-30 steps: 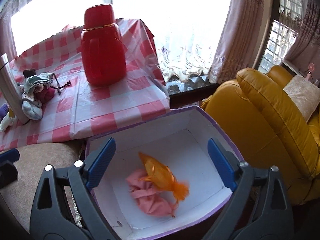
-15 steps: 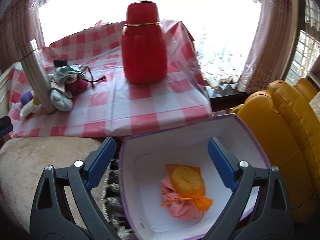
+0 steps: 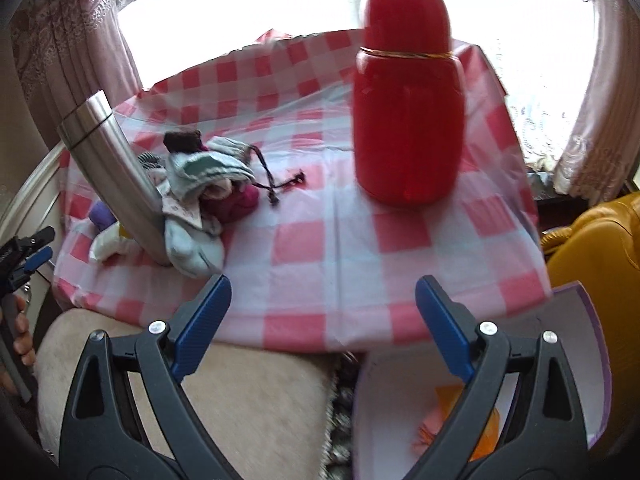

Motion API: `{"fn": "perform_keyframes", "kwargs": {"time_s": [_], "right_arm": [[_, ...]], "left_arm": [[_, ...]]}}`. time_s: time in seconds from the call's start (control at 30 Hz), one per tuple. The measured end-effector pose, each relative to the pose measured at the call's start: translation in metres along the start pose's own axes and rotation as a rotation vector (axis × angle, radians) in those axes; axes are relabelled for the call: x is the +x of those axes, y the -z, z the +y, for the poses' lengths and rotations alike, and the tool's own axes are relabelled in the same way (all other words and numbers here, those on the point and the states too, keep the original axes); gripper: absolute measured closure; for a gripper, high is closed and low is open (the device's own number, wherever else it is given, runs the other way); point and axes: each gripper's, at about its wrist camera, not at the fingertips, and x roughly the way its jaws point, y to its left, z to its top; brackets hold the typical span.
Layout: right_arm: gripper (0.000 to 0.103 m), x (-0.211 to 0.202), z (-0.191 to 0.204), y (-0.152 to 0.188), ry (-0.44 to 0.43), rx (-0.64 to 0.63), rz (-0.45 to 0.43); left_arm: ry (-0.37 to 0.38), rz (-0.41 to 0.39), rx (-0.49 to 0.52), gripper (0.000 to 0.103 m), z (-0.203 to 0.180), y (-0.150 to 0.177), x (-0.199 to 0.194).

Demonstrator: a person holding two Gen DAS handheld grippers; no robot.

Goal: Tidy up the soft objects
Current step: 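Move both open tools back over the table items, then grasp the purple knit hat with the left tool while the right tool grasps the brown knit hat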

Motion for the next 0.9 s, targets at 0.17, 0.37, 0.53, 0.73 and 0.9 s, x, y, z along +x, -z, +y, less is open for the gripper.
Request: {"fn": "perform_keyframes", "kwargs": {"time_s": [0.17,0.37,0.53,0.73,0.9], "right_arm": [[0.009,0.027,0.026,-0.041,-0.069,-0.041,-0.009],[0.009,0.065,0.045,-0.082,-0.199,-0.015,0.015],[0.009,0.096,0.061,-0.113,-0.332,0.007,0.057],[0.009,0.133,0.081,-0.140,-0.441,0.029,0.136],[0.009,0.157,0.101,-0.155,-0.490,0.018,0.212]], "left_arm": [[-0.072,-0.016,-0.025,0.025,0.022,-0.028,0.023],[-0.165,-0.012,-0.021,0.025,0.048,-0.058,0.061],[-0.224,0.011,-0.027,0.024,0.064,-0.071,0.087],[-0.280,0.050,-0.013,0.024,0.078,-0.079,0.118],[-0.302,0.089,0.012,0.024,0.082,-0.077,0.138]]}}
